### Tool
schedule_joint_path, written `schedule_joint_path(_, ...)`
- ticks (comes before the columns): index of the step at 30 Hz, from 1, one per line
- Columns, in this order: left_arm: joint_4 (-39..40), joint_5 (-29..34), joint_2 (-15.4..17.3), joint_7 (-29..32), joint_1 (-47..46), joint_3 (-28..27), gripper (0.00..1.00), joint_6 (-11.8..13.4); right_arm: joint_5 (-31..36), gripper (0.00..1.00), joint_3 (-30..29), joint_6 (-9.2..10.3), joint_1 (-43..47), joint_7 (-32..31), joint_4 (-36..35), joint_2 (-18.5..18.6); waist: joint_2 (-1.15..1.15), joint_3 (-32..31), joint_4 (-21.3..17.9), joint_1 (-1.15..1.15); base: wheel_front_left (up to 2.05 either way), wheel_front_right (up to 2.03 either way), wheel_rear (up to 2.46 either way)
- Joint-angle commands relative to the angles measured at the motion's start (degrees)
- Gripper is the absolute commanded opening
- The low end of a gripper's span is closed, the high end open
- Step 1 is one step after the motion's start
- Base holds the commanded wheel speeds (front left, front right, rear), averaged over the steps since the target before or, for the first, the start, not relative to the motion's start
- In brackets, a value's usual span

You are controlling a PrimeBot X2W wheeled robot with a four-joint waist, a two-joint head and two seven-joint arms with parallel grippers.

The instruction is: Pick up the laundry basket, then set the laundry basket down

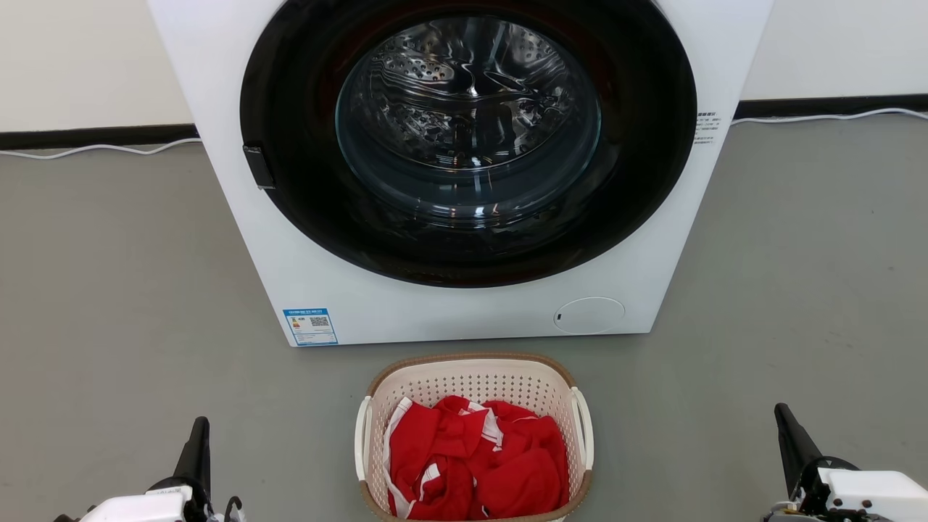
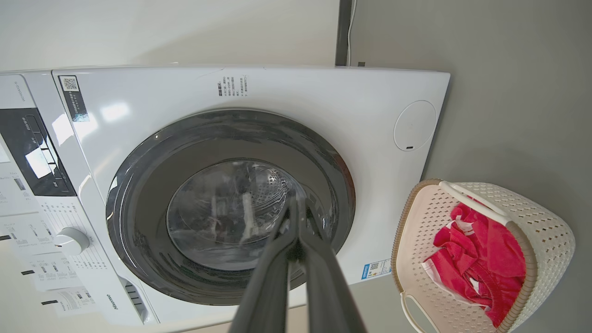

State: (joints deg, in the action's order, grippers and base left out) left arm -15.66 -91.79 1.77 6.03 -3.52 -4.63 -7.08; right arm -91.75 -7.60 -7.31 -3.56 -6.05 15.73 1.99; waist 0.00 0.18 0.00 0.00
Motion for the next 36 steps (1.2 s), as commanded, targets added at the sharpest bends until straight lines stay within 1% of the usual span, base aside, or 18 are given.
schedule_joint_path(1, 1.6, -0.4, 1.1, 0.5, -2.7, -1.9, 0.0, -0.4, -0.4, 0.0, 1.1, -0.18, -2.6, -0.4, -1.7, 0.9, 0.0, 0.0, 0.0, 0.0, 0.0, 0.0, 0.0)
schedule_joint_path(36, 1.6, -0.4, 1.1, 0.5, -2.7, -1.9, 0.0, -0.4, -0.4, 0.0, 1.1, -0.18, -2.6, -0.4, -1.7, 0.9, 0.0, 0.0, 0.0, 0.0, 0.0, 0.0, 0.0)
